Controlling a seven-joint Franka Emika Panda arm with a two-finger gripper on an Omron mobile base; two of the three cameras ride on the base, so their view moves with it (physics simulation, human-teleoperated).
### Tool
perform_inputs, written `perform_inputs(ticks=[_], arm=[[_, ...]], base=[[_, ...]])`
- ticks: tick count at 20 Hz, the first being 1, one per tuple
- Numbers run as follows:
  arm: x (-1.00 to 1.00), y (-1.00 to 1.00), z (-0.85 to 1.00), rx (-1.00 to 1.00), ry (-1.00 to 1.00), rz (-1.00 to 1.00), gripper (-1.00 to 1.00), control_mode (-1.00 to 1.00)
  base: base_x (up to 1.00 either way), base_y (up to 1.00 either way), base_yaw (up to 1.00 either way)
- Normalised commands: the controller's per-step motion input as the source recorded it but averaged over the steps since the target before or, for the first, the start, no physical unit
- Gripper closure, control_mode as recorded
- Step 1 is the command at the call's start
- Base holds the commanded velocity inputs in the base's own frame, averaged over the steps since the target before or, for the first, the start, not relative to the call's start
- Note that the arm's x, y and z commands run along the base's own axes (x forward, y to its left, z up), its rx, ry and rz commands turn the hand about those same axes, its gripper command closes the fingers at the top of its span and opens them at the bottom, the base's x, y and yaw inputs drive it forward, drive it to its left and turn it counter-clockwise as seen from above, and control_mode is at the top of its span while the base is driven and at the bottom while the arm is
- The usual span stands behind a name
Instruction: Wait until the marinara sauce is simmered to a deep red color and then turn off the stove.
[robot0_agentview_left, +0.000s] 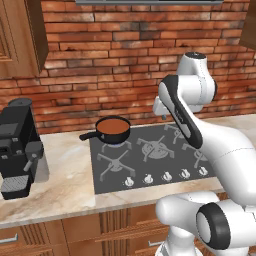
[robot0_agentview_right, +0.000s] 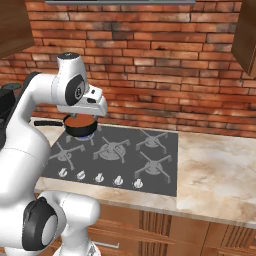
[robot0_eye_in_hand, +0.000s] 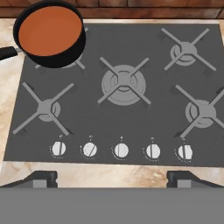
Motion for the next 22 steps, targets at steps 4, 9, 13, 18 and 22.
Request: perform_inputs(ticks=[4, 9, 13, 18, 22], arm=[[0.00, 0.00, 0.00, 0.00, 0.00, 0.00, -1.00, -1.00], [0.00, 0.00, 0.00, 0.00, 0.00, 0.00, -1.00, -1.00], [0.00, 0.00, 0.00, 0.00, 0.00, 0.00, -1.00, -1.00], [0.00, 0.00, 0.00, 0.00, 0.00, 0.00, -1.00, -1.00], [0.00, 0.00, 0.00, 0.00, 0.00, 0.00, -1.00, -1.00]], base=[[0.00, 0.00, 0.00], [0.00, 0.00, 0.00], [0.00, 0.00, 0.00], [0.00, 0.00, 0.00], [0.00, 0.00, 0.00]])
